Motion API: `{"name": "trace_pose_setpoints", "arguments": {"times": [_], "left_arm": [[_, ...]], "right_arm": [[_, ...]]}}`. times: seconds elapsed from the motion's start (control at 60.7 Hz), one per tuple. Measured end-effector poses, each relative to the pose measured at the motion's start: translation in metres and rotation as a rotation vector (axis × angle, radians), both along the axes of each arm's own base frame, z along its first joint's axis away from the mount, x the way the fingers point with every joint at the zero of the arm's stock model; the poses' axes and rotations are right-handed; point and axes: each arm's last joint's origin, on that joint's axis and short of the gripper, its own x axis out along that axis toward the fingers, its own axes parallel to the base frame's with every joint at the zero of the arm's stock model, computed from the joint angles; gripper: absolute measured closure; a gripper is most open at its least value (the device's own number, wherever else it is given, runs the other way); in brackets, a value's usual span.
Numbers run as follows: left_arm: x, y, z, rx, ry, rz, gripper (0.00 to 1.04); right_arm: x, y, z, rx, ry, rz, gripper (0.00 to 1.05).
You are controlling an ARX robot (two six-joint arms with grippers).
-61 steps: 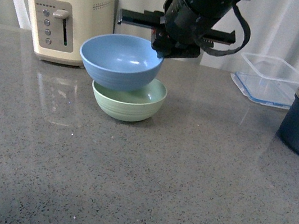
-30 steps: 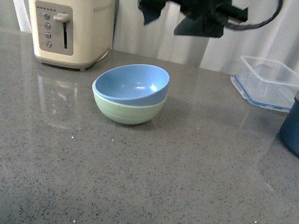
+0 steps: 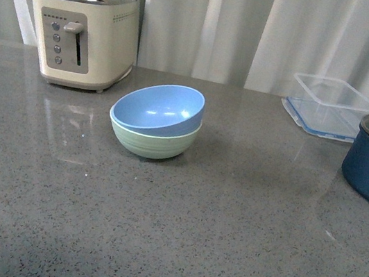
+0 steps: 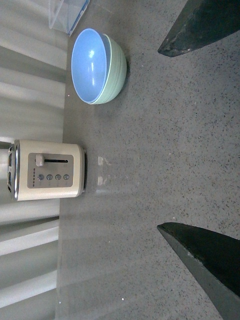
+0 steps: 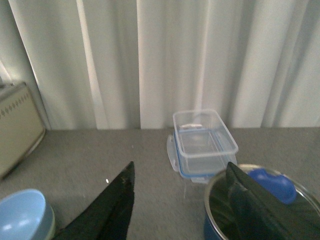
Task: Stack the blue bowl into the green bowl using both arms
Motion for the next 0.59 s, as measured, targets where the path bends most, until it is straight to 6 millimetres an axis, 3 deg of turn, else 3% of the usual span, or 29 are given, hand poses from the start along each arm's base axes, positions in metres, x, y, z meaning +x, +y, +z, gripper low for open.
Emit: {"name": "trace_pose_setpoints", "arguments": {"times": [0.066, 0.198, 0.593], "left_arm": [[0.000, 0.000, 0.000, 0.000, 0.000, 0.000, 0.07], [0.000, 0.000, 0.000, 0.000, 0.000, 0.000, 0.07], [0.000, 0.000, 0.000, 0.000, 0.000, 0.000, 0.07]], "right_arm": [[-0.011, -0.007, -0.018, -0.015, 0.025, 0.009, 0.72], [-0.042, -0.026, -0.044, -0.022, 0.022, 0.006, 1.04], [-0.092, -0.049, -0.083, -0.024, 0.027, 0.001, 1.04]]}}
